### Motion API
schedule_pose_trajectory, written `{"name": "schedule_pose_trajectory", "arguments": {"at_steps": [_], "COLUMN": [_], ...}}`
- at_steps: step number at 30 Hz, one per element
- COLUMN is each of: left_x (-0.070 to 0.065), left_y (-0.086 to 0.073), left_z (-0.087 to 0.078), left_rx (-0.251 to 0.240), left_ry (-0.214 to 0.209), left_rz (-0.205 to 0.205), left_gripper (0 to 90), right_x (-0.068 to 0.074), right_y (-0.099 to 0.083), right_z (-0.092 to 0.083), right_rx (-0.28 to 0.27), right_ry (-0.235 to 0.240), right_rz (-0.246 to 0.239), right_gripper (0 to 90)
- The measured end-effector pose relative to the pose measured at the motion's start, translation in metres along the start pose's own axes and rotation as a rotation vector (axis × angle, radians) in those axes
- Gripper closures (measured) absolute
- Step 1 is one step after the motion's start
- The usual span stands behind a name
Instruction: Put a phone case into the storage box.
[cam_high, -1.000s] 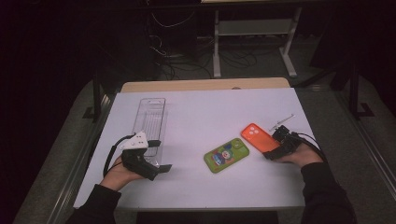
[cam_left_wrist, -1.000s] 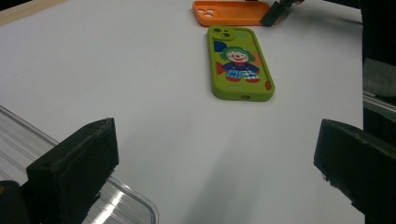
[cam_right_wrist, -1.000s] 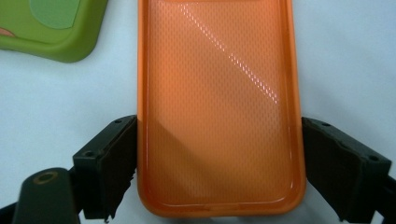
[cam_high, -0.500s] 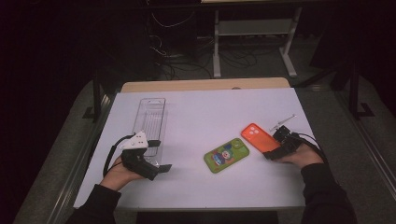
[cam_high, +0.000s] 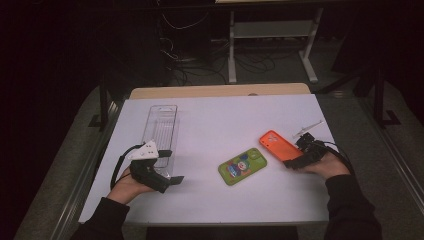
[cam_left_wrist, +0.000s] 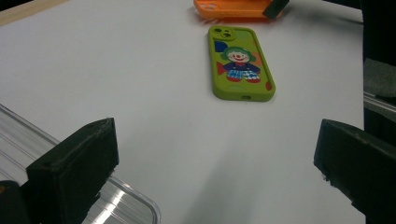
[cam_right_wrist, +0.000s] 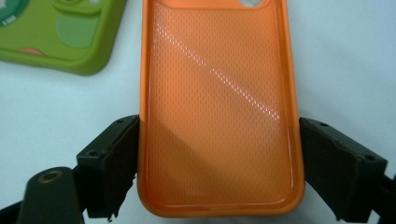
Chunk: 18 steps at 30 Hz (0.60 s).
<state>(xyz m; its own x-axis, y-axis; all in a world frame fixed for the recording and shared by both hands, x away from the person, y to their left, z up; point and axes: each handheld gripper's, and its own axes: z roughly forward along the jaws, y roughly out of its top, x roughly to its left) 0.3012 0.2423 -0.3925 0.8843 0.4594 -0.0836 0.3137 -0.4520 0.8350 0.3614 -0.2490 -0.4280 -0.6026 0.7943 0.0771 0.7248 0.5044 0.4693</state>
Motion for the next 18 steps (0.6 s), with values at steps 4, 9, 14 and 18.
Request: {"name": "schedule_pose_trajectory", "arguments": {"at_steps": [4,9,14,18], "left_x": [0.001,0.001,0.001,0.002], "left_y": [0.002,0.008,0.026,0.035], "left_z": [-0.001,-0.001,0.004,0.008], "left_rx": [0.002,-0.007,-0.012,-0.013], "left_ry": [-0.001,-0.015,-0.041,-0.066], "left_rz": [0.014,0.005,0.025,0.035], "left_gripper": [0.0,0.0,0.0,0.0], "right_x": [-0.001,-0.002,0.001,0.005], "right_y": [0.002,0.005,0.016,0.024], "right_z": [-0.005,-0.011,-0.015,-0.017], "right_rx": [-0.017,-0.038,-0.040,-0.045], "right_ry": [-0.002,0.012,0.024,0.033], "right_rz": [-0.004,-0.015,-0.074,-0.101], "right_gripper": [15.4,15.3,15.4,15.4]}}
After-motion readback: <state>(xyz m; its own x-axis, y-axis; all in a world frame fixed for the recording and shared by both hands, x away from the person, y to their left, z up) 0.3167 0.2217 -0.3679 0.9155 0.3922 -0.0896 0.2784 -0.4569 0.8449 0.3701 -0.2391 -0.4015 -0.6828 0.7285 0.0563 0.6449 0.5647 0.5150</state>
